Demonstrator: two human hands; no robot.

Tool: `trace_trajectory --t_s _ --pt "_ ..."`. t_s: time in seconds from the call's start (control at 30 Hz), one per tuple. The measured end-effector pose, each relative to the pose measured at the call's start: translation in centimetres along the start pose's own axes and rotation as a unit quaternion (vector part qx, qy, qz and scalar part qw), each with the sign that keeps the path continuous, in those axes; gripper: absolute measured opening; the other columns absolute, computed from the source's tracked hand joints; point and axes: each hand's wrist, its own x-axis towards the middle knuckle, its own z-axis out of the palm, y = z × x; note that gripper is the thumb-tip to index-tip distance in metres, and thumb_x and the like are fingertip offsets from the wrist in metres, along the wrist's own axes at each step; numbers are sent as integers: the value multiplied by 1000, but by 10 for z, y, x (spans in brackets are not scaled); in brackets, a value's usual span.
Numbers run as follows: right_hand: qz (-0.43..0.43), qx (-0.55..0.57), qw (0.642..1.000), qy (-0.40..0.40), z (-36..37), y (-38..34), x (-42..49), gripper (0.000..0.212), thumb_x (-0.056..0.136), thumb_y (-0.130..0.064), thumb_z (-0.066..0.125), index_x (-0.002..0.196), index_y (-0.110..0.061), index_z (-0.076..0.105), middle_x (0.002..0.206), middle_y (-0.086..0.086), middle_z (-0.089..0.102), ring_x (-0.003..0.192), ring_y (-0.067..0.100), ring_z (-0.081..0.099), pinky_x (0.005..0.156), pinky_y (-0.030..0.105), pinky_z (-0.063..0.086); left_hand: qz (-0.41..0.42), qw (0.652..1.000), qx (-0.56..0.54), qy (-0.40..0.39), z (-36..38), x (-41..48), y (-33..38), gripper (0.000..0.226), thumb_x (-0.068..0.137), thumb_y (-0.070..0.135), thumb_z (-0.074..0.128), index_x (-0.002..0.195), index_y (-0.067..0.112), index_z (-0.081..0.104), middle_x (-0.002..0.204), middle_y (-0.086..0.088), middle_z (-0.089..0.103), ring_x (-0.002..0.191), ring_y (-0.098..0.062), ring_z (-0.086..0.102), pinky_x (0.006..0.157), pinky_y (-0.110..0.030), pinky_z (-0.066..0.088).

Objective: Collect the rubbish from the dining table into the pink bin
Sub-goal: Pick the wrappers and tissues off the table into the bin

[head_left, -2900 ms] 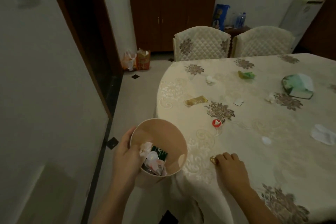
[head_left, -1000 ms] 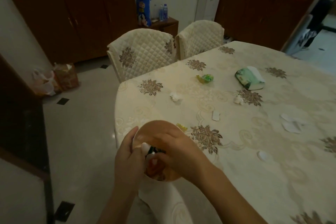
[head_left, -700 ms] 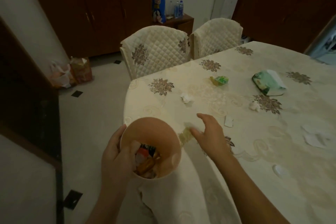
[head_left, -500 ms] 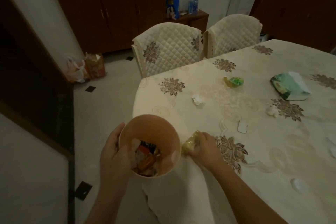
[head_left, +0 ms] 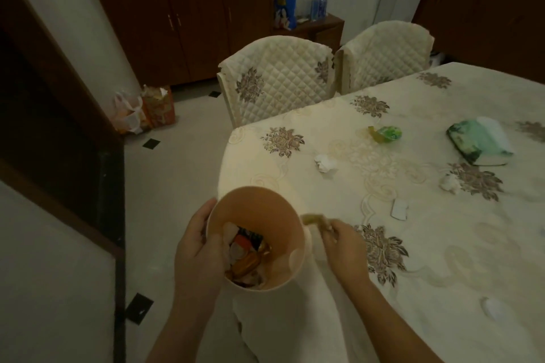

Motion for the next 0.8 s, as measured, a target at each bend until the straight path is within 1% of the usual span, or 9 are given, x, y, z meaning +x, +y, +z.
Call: trace_trajectory --t_s 0.1,0.17,0.27,0.37,0.43,0.5,0.57,0.7,0.8 --pt "-7 106 988 114 -50 -38 -5 20 84 -18 62 65 -17 56 51 -8 48 46 4 43 45 12 32 9 999 8 -33 10 -4 0 40 83 23 64 118 39 55 119 14 61 110 -12 57 91 -39 49" --pt "-67 106 986 112 -82 -65 -15 6 83 -20 63 78 -23 63 63 -10 60 57 -1 52 51 9 36 4 998 7 -59 19 -8 1 44 82 19 64 122 36 54 120 12 60 109 -11 57 90 -37 49" --pt "-124 -53 990 -39 -105 -88 -31 13 87 -18 56 98 -18 64 89 2 68 79 16 59 68 27 45 -6 995 3 -103 36 -18 0 45 81 15 64 121 34 55 119 9 60 108 -15 58 91 -41 49" --pt "-103 -243 953 -148 -100 -84 -41 19 90 -23 47 101 -13 58 100 10 63 89 26 56 74 34 44 -1 989 -3 -147 56 -30 3 41 83 19 60 119 36 56 124 5 59 111 -18 56 94 -44 48" --pt "-65 -277 941 -182 -96 -75 -48 21 87 -23 49 103 -11 55 107 13 61 95 29 55 77 35 45 5 985 -1 -170 69 -39 3 36 85 20 55 118 35 57 124 5 59 110 -16 56 91 -37 49" --pt "-28 -249 949 -190 -100 -65 -55 32 83 -23 55 114 -14 50 118 13 56 105 28 51 82 35 44 5 980 3 -200 79 -46 1 39 87 12 54 121 32 56 120 5 60 104 -14 58 72 -22 51" --pt "-8 -186 971 -148 -117 -59 -64 43 82 -25 58 123 -20 46 127 7 53 114 24 46 89 33 41 -4 973 13 -229 88 -50 -1 48 82 4 58 120 34 56 114 9 63 91 -4 62 60 -16 49" --pt "17 -87 995 35 -164 -25 -76 34 85 -21 59 119 -18 53 123 3 59 112 17 51 91 20 34 0 966 42 -254 108 -59 -1 50 82 8 58 124 34 52 124 6 57 109 -19 56 90 -38 49" --pt "92 -85 984 127 -181 38 -73 35 84 -15 61 118 -11 54 124 9 58 115 22 51 95 24 33 -3 965 52 -258 126 -63 0 51 82 10 58 126 35 50 124 6 54 114 -28 53 94 -51 48"
